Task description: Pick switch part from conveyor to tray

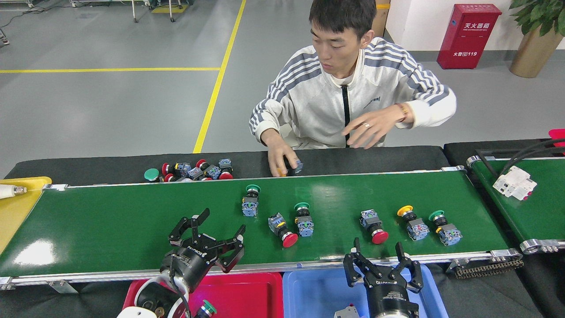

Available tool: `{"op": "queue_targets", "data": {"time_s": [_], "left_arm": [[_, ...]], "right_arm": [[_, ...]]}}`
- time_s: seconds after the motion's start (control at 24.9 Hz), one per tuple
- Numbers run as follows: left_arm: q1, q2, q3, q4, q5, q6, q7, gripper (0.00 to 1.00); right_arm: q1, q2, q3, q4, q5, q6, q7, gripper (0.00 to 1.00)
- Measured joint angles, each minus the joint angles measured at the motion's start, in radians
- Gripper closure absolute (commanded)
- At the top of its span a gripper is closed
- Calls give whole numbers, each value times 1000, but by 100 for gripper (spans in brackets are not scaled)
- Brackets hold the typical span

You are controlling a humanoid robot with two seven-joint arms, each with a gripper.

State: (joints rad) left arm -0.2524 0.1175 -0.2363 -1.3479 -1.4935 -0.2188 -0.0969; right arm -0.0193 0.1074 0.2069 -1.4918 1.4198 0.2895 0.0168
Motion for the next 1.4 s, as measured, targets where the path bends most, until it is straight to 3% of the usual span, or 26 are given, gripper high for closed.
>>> {"op": "queue_targets", "data": {"time_s": [0.2,0.32,0.48,0.6,0.68,0.76,0.84,0.92,1.08,1.24,1.4], "left_arm": [[-46,-16,0,88,0,1,0,0],[-91,-30,0,160,0,7,-3,0],[-133,-30,0,232,0,31,-2,2],[-134,-30,1,260,0,38,1,7],[-135,-30,3,279,0,43,2,17],[-143,-30,4,300,0,56,3,40],[-152,-30,6,311,2,76,4,73],[-153,-30,14,313,13,82,6,85],[-151,-29,50,314,32,88,36,95],[-122,-25,55,299,33,58,107,97],[-57,11,79,156,33,-12,124,97]], "right_arm": [[-69,16,23,80,2,1,43,3],[-98,34,31,125,2,4,50,24],[-105,35,36,142,0,-1,52,69],[-105,35,47,142,0,-35,60,91],[-108,35,48,142,0,-62,69,94],[-108,35,53,142,0,-76,74,94],[-109,35,57,142,0,-86,76,94],[-108,34,64,139,0,-100,76,94],[-83,30,78,88,0,-222,78,94],[0,21,81,-30,1,-442,79,94],[40,2,171,-103,8,-617,79,89]]}}
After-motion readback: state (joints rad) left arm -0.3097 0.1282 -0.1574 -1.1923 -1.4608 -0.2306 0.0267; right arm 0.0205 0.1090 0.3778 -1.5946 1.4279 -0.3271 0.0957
